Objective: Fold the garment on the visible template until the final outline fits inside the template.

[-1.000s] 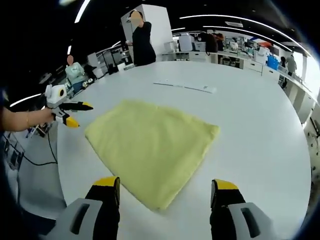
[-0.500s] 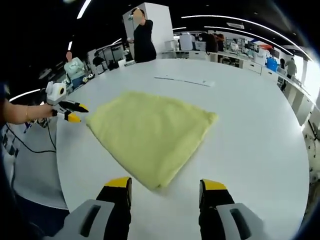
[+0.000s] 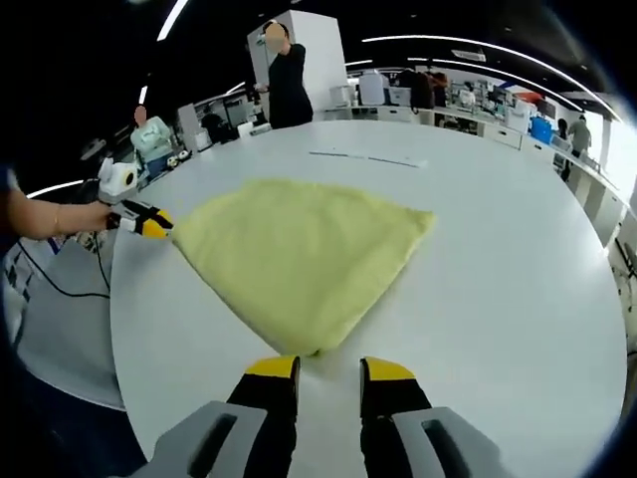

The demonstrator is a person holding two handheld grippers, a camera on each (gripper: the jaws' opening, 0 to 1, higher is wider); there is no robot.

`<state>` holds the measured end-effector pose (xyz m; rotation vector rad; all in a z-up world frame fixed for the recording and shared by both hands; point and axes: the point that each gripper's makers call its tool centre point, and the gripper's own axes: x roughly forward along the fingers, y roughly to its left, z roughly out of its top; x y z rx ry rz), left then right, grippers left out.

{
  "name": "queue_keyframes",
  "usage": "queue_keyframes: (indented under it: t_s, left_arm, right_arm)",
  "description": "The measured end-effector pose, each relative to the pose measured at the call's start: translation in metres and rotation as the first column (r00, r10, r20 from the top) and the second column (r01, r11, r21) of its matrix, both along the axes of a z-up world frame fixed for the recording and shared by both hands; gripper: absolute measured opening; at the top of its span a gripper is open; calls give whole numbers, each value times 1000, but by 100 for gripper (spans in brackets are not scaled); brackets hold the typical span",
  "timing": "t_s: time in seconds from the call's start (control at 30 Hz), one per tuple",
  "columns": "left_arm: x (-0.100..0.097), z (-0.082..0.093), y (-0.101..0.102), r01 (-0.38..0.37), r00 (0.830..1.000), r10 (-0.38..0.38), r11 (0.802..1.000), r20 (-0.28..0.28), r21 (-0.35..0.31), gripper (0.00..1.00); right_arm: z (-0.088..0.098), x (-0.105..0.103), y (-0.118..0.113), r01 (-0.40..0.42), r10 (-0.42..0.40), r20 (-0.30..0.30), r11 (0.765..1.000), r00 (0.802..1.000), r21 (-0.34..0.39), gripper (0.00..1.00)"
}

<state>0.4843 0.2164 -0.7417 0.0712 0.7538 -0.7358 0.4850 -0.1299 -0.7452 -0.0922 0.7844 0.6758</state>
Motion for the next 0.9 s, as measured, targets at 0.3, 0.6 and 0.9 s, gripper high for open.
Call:
queue_keyframes:
  t_s: [0.3,0.6,0.9]
  left_arm:
    - [0,-3,-4,5,1000,-5,1000,-9,-2,7]
    - [0,-4,-5,17,999,-18,1000,-30,-16,1]
    - [3,-1,3,30,999,-29,999,-21,26,0]
  right_arm:
    - [-2,2,6,-2,2,-1,999,1000,50,4]
    - [-3,2,8,-9,10,-11,999,1000,50,0]
    - [9,1,2,-38,38,9,998,999,47,0]
